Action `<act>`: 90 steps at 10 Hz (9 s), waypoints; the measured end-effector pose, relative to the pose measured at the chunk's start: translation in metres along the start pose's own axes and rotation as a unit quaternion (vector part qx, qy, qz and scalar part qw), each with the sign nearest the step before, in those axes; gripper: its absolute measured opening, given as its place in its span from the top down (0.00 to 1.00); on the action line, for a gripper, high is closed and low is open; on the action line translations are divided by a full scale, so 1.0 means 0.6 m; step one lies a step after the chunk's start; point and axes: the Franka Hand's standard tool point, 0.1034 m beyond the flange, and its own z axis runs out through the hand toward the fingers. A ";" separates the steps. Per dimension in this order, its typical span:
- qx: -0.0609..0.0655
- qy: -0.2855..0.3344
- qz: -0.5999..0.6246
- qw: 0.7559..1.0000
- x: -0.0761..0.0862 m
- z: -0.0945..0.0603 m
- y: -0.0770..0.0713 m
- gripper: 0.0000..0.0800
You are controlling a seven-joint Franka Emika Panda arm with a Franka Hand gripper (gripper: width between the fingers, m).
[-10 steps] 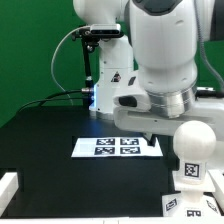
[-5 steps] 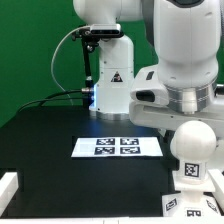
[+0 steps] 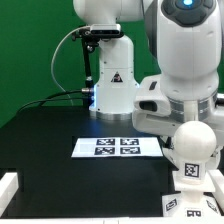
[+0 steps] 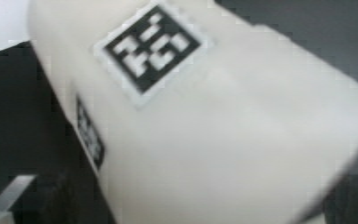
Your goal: Assemble lamp
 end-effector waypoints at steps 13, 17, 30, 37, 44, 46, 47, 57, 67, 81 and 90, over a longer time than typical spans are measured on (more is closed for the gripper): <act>0.001 0.001 0.003 1.000 0.004 -0.003 0.007 0.95; 0.019 0.013 -0.059 0.998 -0.030 -0.093 0.043 0.95; 0.018 0.049 -0.248 0.967 -0.024 -0.124 0.120 0.95; -0.046 0.089 -0.473 0.876 0.017 -0.139 0.188 0.95; -0.050 0.094 -0.467 0.878 0.019 -0.141 0.184 0.95; -0.101 0.120 -0.573 0.804 0.032 -0.166 0.189 0.95; -0.133 0.136 -0.603 0.775 0.029 -0.183 0.175 0.95; -0.176 0.080 -0.872 0.450 0.034 -0.197 0.234 0.95; -0.142 -0.006 -0.981 0.134 0.064 -0.165 0.293 0.95; 0.072 -0.061 -0.976 0.195 0.066 -0.144 0.384 0.95; -0.023 -0.079 -0.985 0.154 0.067 -0.166 0.330 0.95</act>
Offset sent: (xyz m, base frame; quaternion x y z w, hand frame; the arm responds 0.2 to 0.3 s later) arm 0.0000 0.0000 0.0000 0.0000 0.0000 0.0000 1.0000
